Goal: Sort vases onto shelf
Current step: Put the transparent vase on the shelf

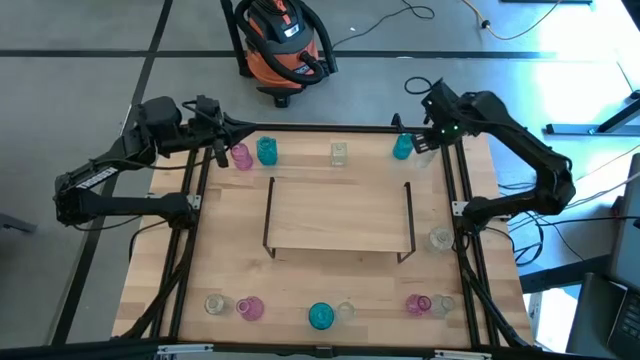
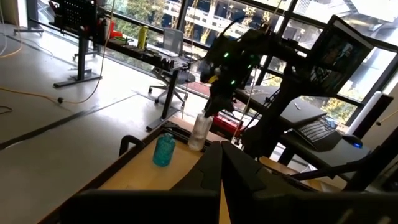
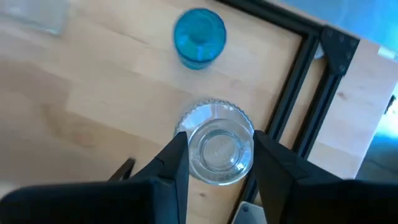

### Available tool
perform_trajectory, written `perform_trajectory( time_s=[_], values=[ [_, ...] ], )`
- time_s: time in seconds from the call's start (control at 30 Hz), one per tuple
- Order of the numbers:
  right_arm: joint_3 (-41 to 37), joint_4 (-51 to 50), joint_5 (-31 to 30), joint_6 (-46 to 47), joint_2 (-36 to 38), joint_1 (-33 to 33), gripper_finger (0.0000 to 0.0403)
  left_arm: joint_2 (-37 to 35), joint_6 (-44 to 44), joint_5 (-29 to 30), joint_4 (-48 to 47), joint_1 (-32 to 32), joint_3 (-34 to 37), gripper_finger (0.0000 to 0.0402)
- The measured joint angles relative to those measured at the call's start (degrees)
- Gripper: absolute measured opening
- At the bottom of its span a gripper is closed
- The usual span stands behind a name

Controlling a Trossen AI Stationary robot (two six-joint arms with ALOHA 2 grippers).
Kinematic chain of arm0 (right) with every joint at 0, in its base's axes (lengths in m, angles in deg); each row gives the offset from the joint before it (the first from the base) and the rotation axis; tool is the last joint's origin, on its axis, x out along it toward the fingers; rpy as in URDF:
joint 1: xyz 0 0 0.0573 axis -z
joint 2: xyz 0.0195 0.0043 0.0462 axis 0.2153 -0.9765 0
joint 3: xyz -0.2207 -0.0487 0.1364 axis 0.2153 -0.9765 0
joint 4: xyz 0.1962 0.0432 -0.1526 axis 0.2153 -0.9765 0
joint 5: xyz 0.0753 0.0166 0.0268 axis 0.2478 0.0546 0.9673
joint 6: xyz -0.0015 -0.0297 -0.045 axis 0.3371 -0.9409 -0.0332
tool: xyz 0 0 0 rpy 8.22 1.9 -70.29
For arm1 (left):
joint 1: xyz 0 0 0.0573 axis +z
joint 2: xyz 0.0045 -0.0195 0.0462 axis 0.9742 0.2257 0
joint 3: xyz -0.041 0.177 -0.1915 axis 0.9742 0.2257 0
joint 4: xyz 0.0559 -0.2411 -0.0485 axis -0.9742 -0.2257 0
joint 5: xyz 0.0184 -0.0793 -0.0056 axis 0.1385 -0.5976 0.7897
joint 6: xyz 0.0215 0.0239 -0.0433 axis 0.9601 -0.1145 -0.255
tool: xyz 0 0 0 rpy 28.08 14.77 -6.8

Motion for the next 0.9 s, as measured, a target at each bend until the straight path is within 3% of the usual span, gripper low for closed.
perform_trajectory(
  time_s=[0.4, 0.9],
  values=[
    [18.57, -6.78, 0.03, 3.94, -2.43, -11.96, 0.012, -0.04, -0.01, 0.02, 0.25, -0.01, 0.0, 0.0],
    [36.01, -8.07, 0.51, 6.14, -17.46, -30.5, 0.012, -0.04, -1.76, -0.03, 0.58, -0.02, 0.0, 0.0]
  ],
)
